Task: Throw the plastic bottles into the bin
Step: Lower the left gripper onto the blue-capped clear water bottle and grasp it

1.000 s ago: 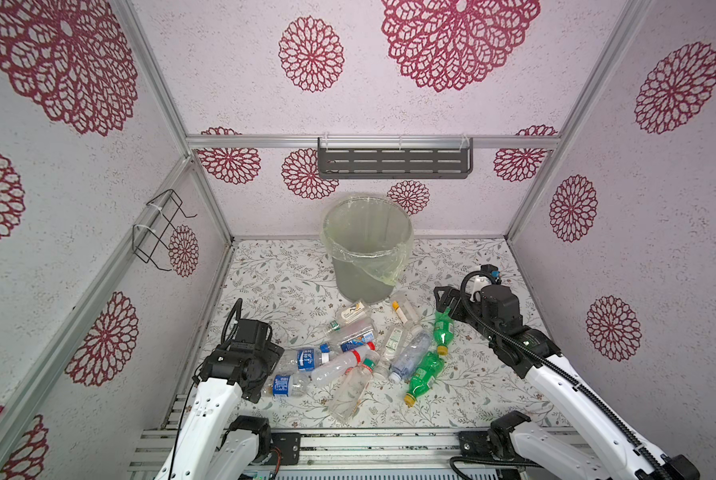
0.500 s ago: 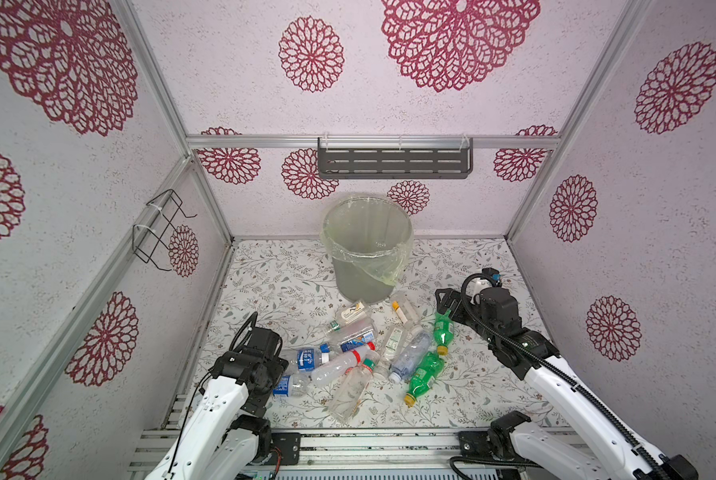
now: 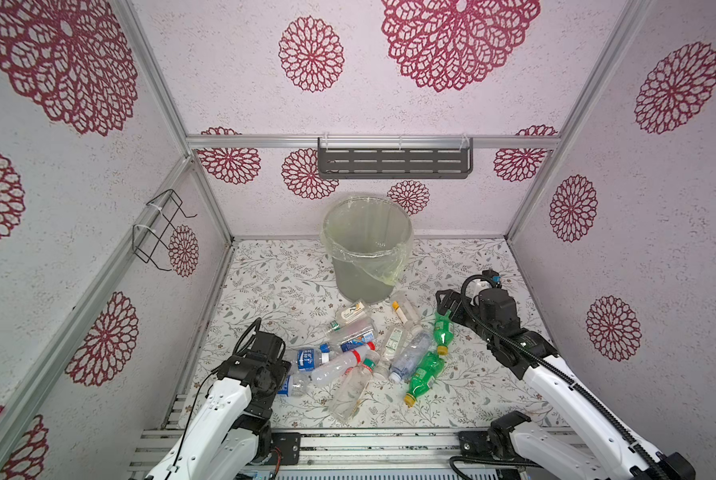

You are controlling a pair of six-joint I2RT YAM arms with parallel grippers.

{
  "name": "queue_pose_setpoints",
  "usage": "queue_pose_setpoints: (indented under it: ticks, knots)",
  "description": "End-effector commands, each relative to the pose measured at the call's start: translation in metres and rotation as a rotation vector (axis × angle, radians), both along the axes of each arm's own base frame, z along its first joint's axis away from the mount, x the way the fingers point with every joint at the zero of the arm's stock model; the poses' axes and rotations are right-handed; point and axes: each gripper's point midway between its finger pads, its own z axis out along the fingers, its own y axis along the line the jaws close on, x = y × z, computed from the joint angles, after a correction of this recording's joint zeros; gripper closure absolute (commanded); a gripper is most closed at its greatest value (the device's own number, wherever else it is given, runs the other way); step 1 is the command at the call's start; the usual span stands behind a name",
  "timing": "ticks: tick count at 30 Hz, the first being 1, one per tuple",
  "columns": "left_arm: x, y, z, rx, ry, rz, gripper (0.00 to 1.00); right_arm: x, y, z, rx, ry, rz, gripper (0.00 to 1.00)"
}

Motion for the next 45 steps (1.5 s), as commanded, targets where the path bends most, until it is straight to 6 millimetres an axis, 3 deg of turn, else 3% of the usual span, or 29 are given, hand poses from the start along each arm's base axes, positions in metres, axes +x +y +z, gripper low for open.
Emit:
queue_pose_setpoints:
  ticks: [1,16,19,34,45]
  knots:
    - [0.005,-0.001,-0.004,0.006,-0.007,0.018,0.03,0.005,-0.002,0.008,0.023,-0.022,-0.019,0.01]
    - [-0.001,0.003,-0.022,0.057,0.015,0.033,0.1,0.009,-0.003,0.011,0.016,-0.018,-0.014,0.01]
    - [-0.005,0.006,-0.031,0.084,0.016,0.036,0.2,0.012,-0.001,0.002,0.032,0.008,-0.012,0.01]
    - [-0.009,0.01,-0.039,0.104,0.015,0.045,0.35,0.01,-0.005,0.001,0.038,0.011,-0.02,0.01]
    - [-0.009,0.016,-0.027,0.124,-0.028,0.044,0.37,0.004,-0.011,-0.001,0.046,0.009,-0.042,0.01]
